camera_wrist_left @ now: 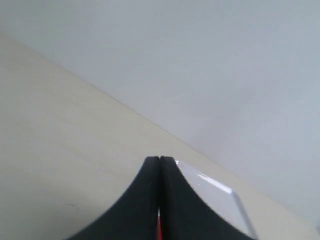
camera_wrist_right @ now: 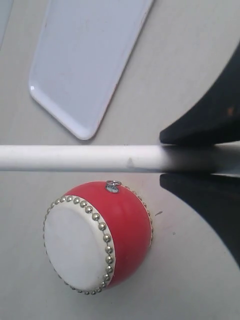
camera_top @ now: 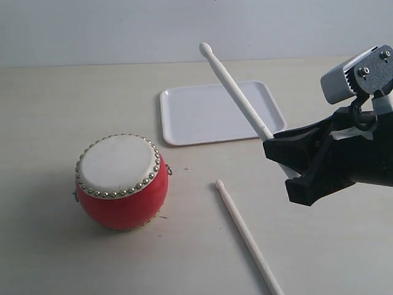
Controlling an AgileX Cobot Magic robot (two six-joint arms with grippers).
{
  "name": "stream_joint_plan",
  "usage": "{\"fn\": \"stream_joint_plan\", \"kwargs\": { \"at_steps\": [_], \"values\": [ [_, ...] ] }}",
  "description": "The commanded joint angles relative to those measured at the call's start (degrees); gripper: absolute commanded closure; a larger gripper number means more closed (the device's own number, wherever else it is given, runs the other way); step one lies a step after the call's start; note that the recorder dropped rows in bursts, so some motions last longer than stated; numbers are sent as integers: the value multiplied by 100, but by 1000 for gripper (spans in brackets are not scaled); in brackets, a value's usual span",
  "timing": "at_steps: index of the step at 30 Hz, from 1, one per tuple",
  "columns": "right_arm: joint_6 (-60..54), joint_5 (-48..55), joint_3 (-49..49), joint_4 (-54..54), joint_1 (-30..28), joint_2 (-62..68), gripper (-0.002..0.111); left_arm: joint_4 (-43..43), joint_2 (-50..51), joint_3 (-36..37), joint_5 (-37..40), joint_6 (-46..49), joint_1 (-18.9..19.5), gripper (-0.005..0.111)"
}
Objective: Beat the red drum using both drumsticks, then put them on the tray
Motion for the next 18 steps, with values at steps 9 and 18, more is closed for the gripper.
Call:
{"fn": "stream_joint_plan", "kwargs": {
  "at_steps": [9,18],
  "values": [
    [-169,-15,17,8,15,-35,108,-1244,-32,-232,1362,866,5,107],
    [-169,-30,17,20,15,-35,108,-2834,1543,-2079,2700,3133,5,107]
  ]
}}
